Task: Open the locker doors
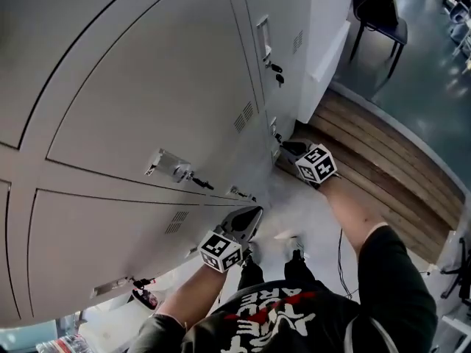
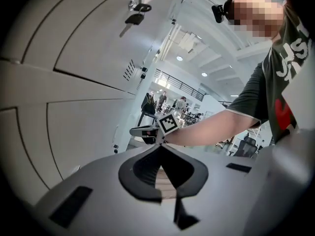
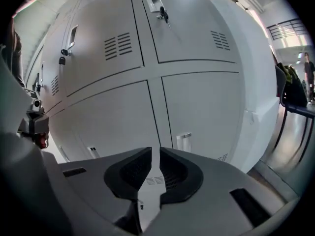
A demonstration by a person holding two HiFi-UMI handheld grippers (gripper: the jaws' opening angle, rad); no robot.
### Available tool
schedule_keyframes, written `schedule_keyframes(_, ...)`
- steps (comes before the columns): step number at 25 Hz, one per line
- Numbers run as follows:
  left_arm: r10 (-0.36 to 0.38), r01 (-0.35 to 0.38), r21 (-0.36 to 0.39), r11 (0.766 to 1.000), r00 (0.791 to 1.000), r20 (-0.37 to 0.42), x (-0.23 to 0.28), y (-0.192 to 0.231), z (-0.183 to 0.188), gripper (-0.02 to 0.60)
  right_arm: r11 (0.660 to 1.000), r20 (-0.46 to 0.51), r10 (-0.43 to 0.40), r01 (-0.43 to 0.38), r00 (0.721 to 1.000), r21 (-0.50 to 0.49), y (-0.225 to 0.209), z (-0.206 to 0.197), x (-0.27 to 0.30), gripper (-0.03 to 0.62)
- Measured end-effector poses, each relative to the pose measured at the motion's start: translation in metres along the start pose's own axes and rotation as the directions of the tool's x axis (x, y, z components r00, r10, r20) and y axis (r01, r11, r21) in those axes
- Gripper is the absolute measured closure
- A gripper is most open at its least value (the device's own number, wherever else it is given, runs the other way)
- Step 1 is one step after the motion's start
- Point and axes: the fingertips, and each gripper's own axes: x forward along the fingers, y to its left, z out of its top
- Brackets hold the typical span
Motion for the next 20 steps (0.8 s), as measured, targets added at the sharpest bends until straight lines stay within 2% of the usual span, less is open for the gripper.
schedule_keyframes(4, 0.001, -0.002, -0.018, 1.000, 1.000, -0.018, 0.014, 0.014, -0.011, 0.575, 1.000, -0.031, 0.007, -0.008, 0.999, -0.029, -0.024, -0.002, 0.037, 0.465)
schedule_keyframes(8, 0.030, -0.031, -0.060, 0.998, 0.999, -0.021, 0.017, 0.026, -0.021, 0.575, 0.997, -0.052, 0.037, -0.041, 0.998, -0.067, -0.038, -0.005, 0.064, 0.418)
schedule_keyframes(14, 0.027, -0.029, -0.072, 0.997, 0.999, -0.027, 0.013, 0.031, -0.029, 0.575, 0.985, -0.101, 0.050, -0.065, 0.994, -0.157, -0.051, -0.008, 0.088, 0.384)
schedule_keyframes(20, 0.037, -0.039, -0.082, 0.996, 0.999, -0.019, 0.007, 0.031, -0.029, 0.575, 0.971, -0.121, 0.108, -0.131, 0.987, -0.201, -0.049, -0.006, 0.095, 0.375)
